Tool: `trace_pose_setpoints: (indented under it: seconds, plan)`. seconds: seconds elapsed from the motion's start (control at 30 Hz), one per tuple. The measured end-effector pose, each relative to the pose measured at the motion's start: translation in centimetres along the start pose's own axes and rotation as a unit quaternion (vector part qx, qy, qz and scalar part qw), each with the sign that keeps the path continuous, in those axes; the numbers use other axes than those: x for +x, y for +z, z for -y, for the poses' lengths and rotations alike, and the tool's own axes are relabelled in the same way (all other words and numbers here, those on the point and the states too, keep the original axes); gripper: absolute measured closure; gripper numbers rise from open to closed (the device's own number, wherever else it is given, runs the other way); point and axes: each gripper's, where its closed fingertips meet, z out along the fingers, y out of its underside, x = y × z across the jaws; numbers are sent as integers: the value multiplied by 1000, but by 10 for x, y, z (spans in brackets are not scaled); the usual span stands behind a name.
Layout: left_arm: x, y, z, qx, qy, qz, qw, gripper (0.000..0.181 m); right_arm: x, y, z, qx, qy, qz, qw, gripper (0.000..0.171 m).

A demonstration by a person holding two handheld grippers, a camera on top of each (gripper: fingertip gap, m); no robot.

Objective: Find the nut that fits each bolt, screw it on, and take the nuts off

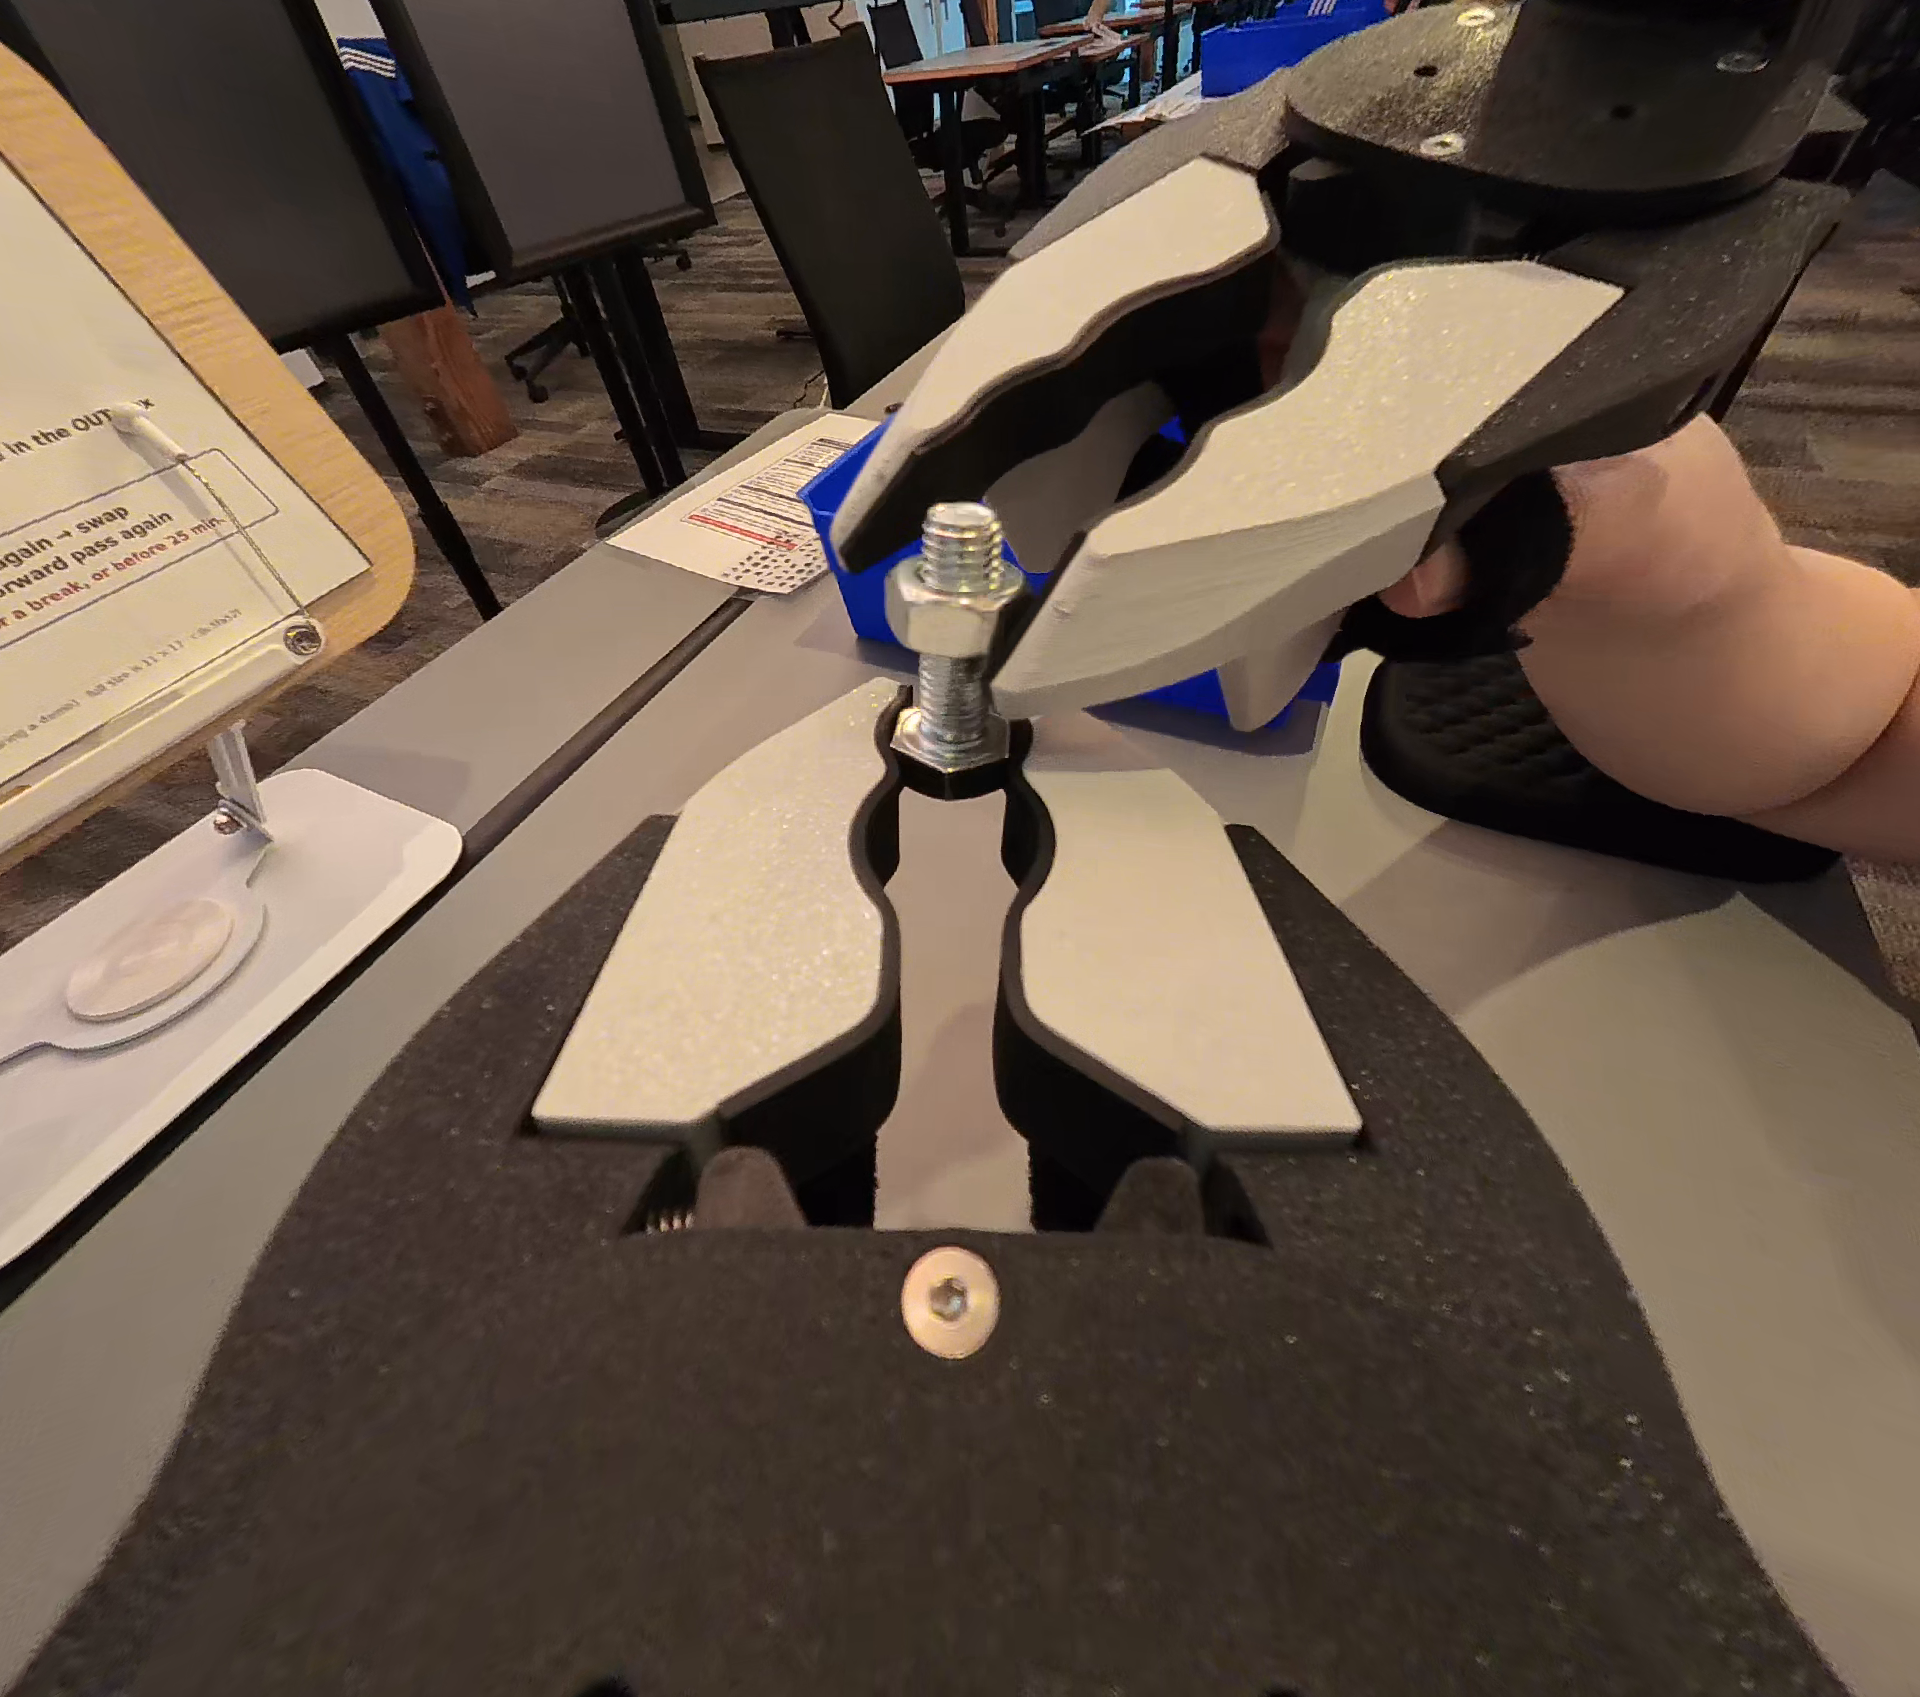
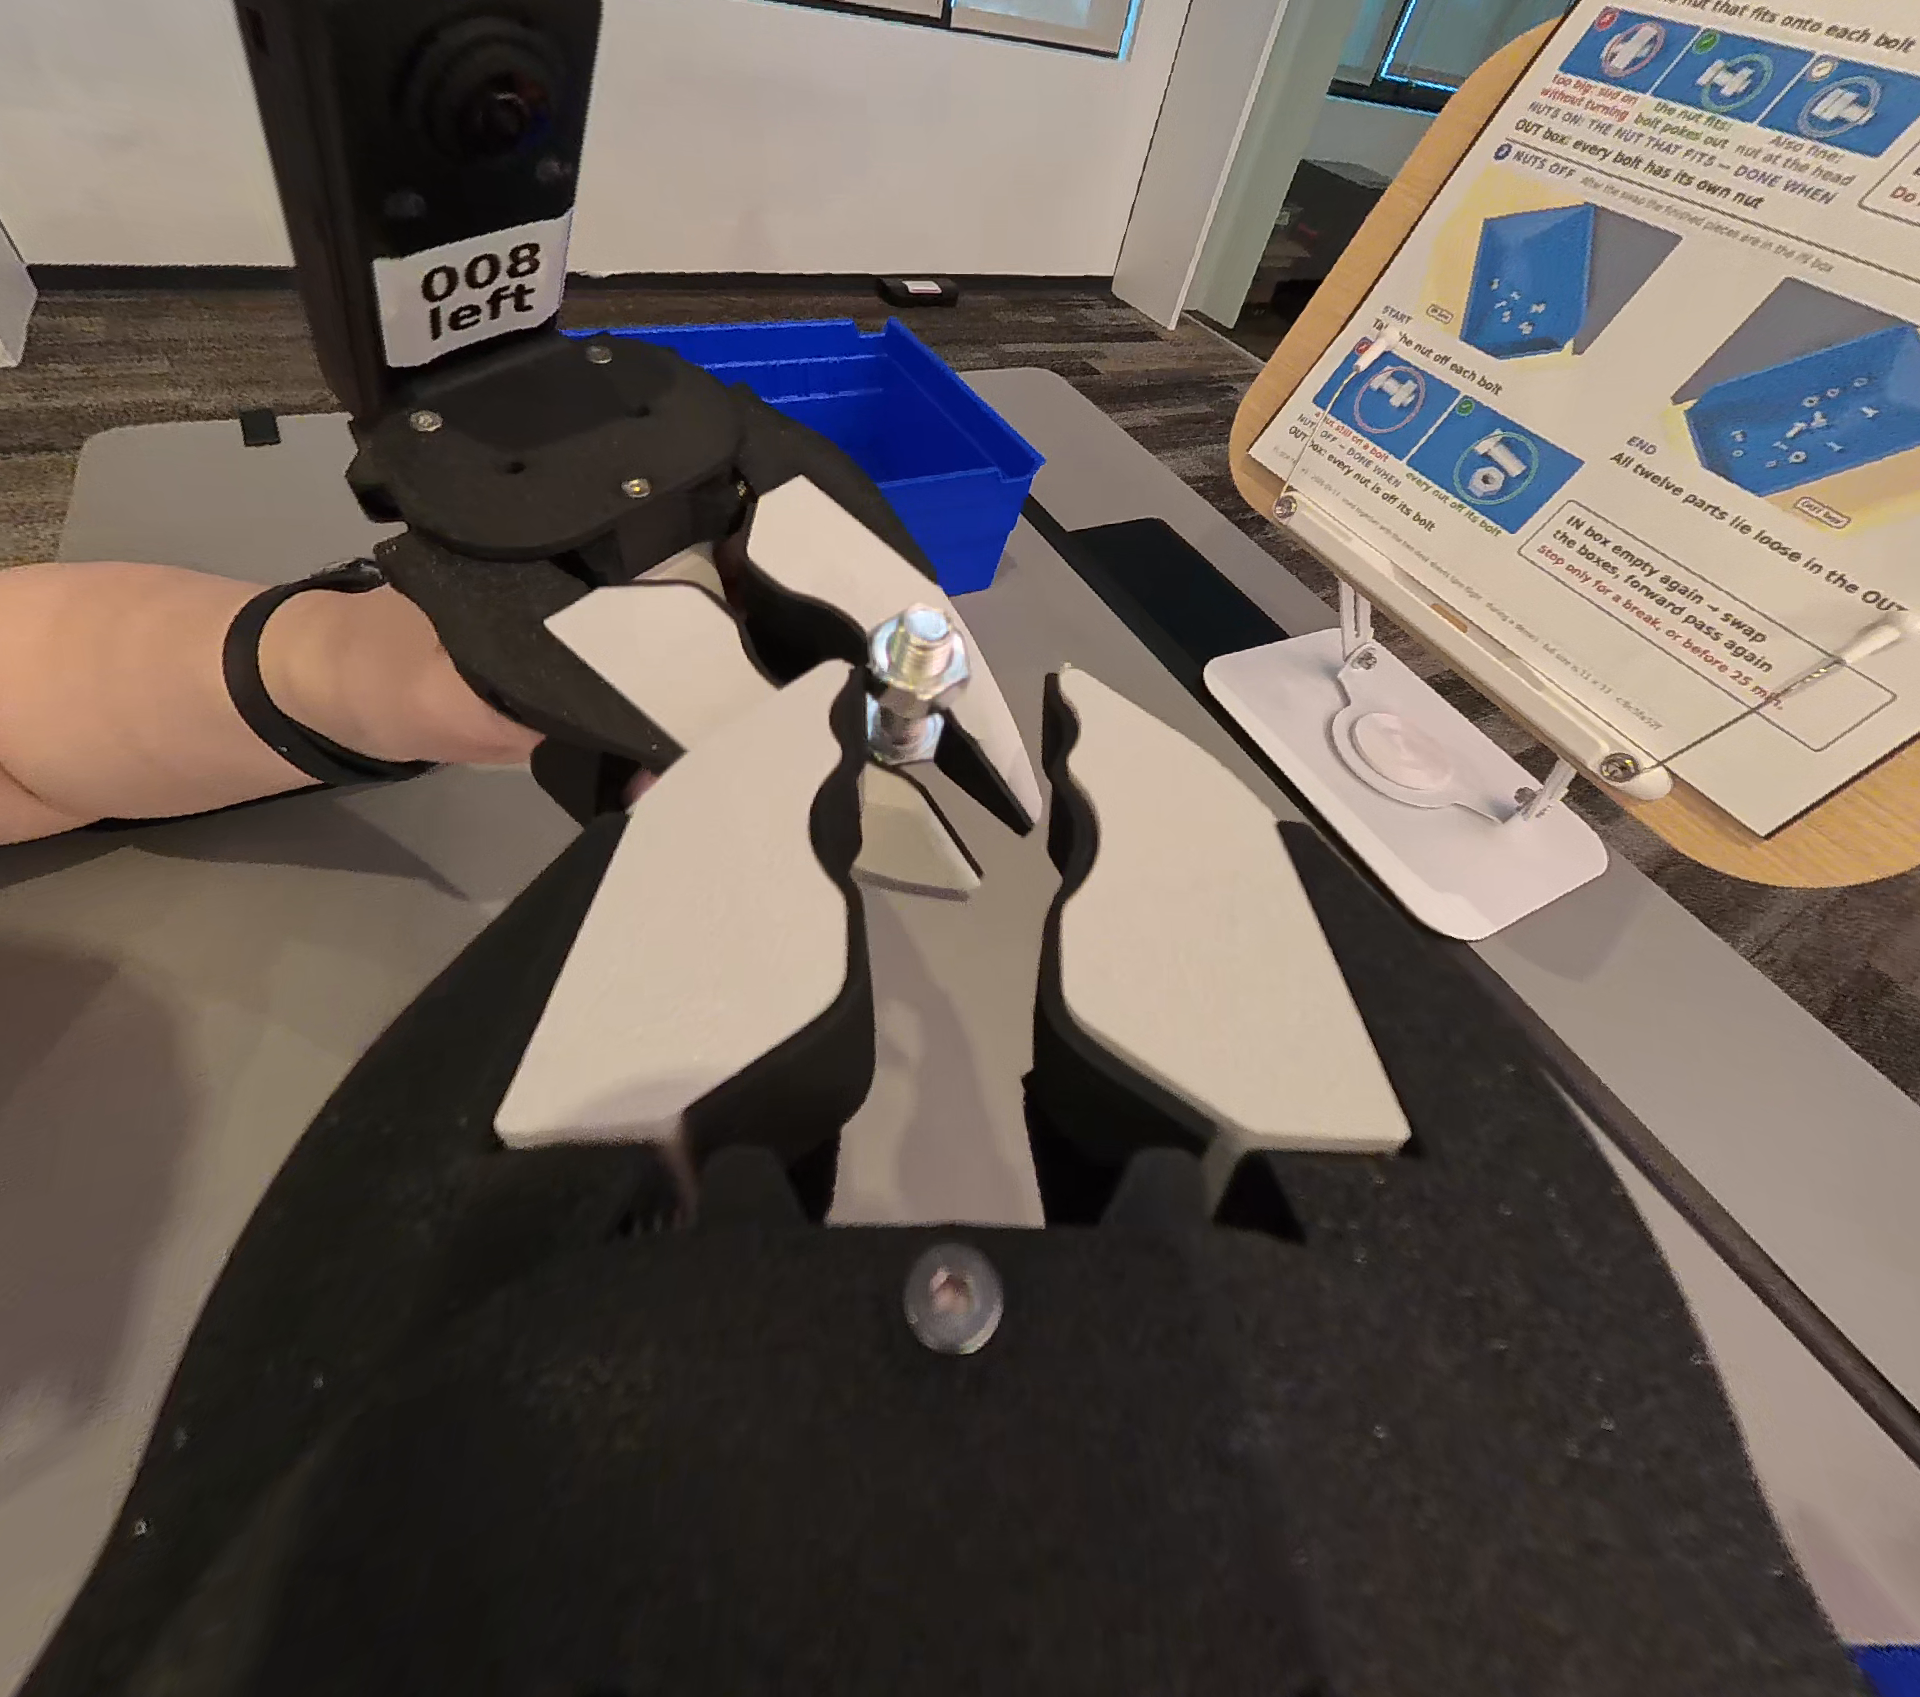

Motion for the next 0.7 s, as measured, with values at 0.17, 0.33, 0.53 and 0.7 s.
trace_pose_setpoints:
  seconds: [0.17,0.33,0.53,0.7]
  plan:
    - [-1,-4,6,20,-25,-11,999,167,11,-7,1,-10,-32,-29,999,142]
    - [1,-2,5,18,-36,-21,999,167,-4,-9,10,13,-25,12,1000,142]
    - [7,-1,5,16,-33,-29,999,167,-2,-6,7,10,-25,8,1000,141]
    - [4,-5,10,26,-45,-32,998,167,7,-14,8,5,-15,9,1000,141]
